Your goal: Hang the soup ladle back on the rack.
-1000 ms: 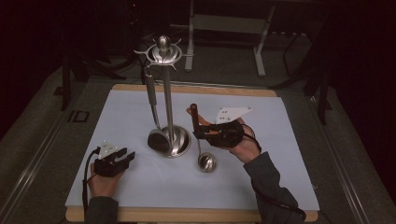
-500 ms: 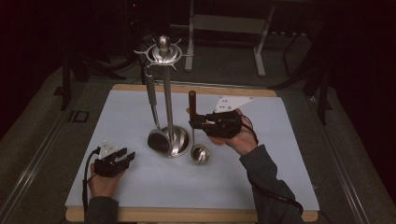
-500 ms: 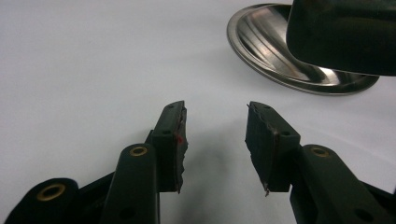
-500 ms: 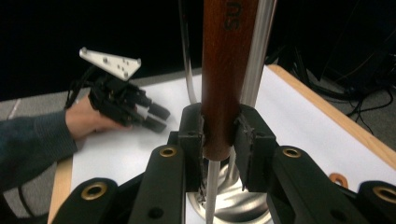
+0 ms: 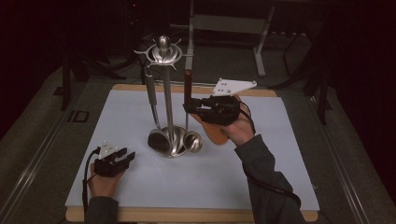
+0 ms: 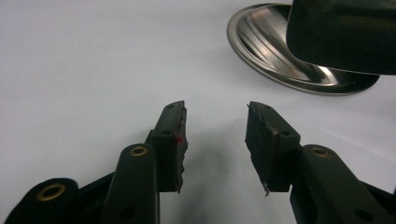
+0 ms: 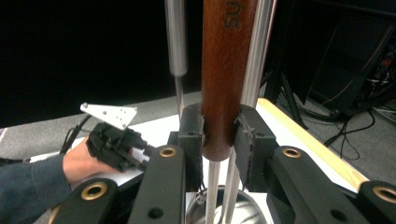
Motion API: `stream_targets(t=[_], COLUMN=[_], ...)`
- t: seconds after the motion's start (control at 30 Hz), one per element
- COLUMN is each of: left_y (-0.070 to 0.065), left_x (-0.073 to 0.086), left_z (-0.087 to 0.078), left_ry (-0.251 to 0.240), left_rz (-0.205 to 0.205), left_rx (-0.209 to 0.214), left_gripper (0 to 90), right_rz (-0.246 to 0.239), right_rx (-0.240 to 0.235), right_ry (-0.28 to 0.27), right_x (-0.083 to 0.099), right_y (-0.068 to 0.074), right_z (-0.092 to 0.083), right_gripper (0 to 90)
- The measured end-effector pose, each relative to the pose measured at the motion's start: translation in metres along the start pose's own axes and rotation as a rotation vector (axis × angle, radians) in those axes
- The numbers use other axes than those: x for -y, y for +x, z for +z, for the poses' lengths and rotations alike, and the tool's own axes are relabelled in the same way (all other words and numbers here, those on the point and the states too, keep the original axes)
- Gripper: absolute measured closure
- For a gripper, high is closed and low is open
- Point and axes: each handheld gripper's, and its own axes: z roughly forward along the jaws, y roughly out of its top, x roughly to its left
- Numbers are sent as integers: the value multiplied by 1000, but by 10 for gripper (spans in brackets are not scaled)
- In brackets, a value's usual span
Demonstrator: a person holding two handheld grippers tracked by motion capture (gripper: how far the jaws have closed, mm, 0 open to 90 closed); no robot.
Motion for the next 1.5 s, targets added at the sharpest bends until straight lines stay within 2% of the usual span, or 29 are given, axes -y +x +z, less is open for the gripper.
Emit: stream_targets(t=[0.2, 0.43, 0.7, 0.77, 0.8, 0.83, 1.03, 1.5], left_y=[0, 0, 0, 0, 0, -1, 0, -1], left_x=[0, 0, 0, 0, 0, 0, 0, 0], left_z=[0, 0, 0, 0, 0, 0, 0, 0], left_ry=[0, 0, 0, 1, 1, 0, -1, 2], left_rz=[1, 1, 3, 4, 5, 5, 4, 6], left_rx=[1, 1, 0, 0, 0, 0, 0, 0], left_gripper=[581, 581, 580, 580, 580, 580, 579, 580], right_rz=[-3, -8, -15, -24, -28, -29, -16, -6], right_rx=[10, 15, 26, 44, 55, 58, 35, 44], right_ry=[-11, -11, 6, 25, 52, 53, 56, 74], right_x=[-14, -22, -26, -27, -27, -27, -28, -25], right_y=[4, 6, 9, 9, 9, 9, 8, 5], right_z=[4, 9, 12, 14, 17, 18, 22, 25], right_gripper=[740, 740, 739, 739, 738, 738, 721, 681])
